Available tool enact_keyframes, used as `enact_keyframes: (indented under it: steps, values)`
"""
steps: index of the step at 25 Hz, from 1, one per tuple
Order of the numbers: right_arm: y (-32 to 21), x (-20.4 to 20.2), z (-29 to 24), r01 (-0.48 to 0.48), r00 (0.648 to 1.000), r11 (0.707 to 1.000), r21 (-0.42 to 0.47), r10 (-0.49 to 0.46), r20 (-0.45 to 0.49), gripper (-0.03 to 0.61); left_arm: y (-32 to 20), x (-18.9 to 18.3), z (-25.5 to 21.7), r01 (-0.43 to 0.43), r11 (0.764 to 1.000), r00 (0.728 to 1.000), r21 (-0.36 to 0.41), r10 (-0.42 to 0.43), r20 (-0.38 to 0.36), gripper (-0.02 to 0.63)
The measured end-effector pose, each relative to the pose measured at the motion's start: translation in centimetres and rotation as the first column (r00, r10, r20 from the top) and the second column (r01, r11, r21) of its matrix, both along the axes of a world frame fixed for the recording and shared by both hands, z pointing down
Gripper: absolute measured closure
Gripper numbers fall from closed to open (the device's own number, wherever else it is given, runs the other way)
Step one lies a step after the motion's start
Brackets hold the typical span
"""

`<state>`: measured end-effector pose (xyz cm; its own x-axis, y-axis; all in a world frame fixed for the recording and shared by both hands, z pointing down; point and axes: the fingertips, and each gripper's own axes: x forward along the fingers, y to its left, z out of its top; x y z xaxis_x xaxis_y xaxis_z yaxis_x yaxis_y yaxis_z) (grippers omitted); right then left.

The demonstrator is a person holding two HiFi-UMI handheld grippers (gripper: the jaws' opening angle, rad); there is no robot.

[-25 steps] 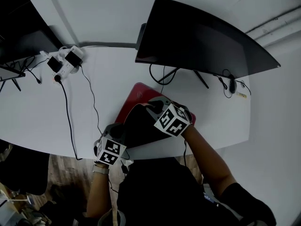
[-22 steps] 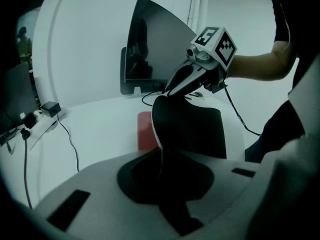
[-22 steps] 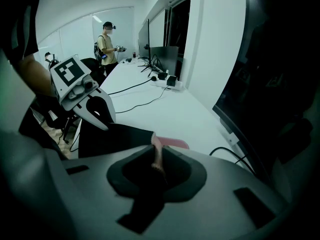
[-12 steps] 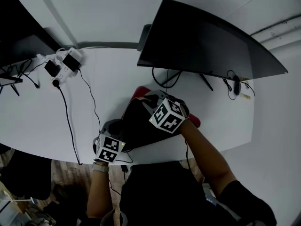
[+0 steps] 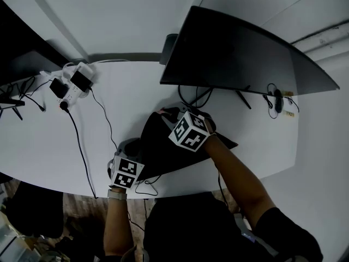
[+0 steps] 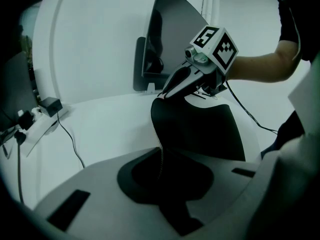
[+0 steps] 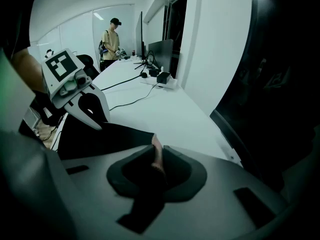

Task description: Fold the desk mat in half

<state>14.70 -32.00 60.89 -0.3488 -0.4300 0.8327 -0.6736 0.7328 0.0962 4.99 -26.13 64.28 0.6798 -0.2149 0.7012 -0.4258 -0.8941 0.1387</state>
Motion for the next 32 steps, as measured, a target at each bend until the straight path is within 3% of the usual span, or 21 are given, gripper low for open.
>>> enact_keyframes:
  steps: [26,32]
  values:
    - [-3.7,0.0,4.0,0.021,1.0,0.999,0.05,-0.02,-0.021,0.477,-2.7,0.2,3.1,0.069,0.996,0.996,-0.059,-0.066,0.052,0.569]
    - [-4.3,0.5,4.0,0.021,0.995,0.994,0.106,-0.01,-0.1,0.461,-2.7,0.2,3.2,0.07,0.996,0.997,-0.061,-0.067,0.048,0.568]
